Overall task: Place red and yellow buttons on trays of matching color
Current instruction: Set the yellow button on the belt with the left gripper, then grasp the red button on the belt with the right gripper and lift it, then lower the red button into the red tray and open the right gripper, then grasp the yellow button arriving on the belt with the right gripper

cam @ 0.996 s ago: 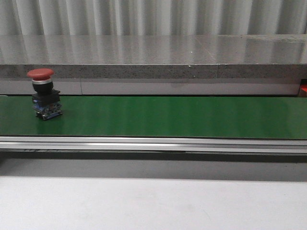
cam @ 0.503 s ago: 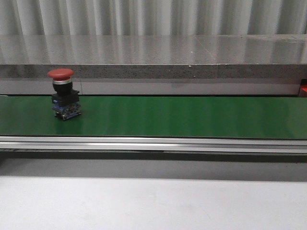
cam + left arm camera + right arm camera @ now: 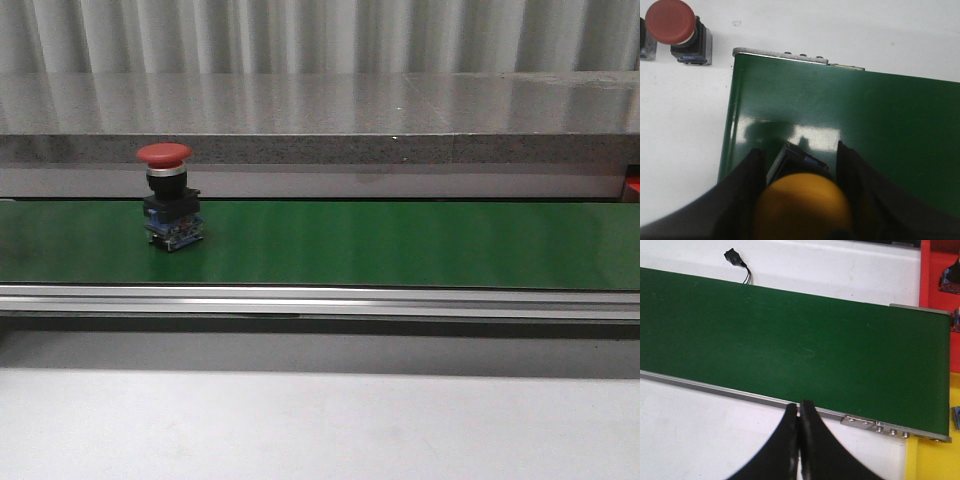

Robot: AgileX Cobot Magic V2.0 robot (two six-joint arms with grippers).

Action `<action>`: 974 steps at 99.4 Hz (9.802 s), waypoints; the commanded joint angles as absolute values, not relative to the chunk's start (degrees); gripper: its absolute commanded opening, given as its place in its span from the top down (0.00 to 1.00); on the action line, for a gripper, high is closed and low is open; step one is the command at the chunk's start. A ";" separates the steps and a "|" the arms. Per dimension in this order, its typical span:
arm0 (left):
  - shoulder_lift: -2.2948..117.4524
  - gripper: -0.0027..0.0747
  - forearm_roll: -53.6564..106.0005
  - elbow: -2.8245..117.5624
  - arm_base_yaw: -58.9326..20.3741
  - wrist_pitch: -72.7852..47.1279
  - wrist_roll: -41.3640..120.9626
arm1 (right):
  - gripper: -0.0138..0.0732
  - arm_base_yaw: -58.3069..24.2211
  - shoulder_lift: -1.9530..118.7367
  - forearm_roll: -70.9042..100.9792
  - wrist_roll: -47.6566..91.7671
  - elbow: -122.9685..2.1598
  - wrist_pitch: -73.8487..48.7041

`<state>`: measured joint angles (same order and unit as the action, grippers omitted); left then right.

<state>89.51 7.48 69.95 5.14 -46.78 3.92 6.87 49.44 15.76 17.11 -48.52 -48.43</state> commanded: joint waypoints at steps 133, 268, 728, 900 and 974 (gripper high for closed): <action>73.04 0.17 6.62 70.45 -1.59 -41.06 5.45 | 0.98 6.64 48.73 16.49 17.47 -50.09 -45.77; 32.49 0.99 7.46 38.16 -2.86 -35.08 5.45 | 0.80 6.64 48.83 17.28 17.47 -50.09 -45.74; 32.49 0.99 7.46 38.16 -2.86 -35.14 5.45 | 0.23 30.67 114.14 21.16 22.52 -120.79 -52.08; 32.49 0.99 7.58 38.16 -2.86 -35.14 5.45 | 0.23 -2.17 83.80 26.67 36.51 -63.81 -44.50; 32.49 0.99 7.95 38.16 -2.86 -35.14 5.45 | 0.76 2.95 82.18 18.61 19.95 -63.81 -46.97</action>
<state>32.49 7.06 36.59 -2.34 -39.01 5.35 0.46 87.05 21.91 24.97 -62.33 -46.69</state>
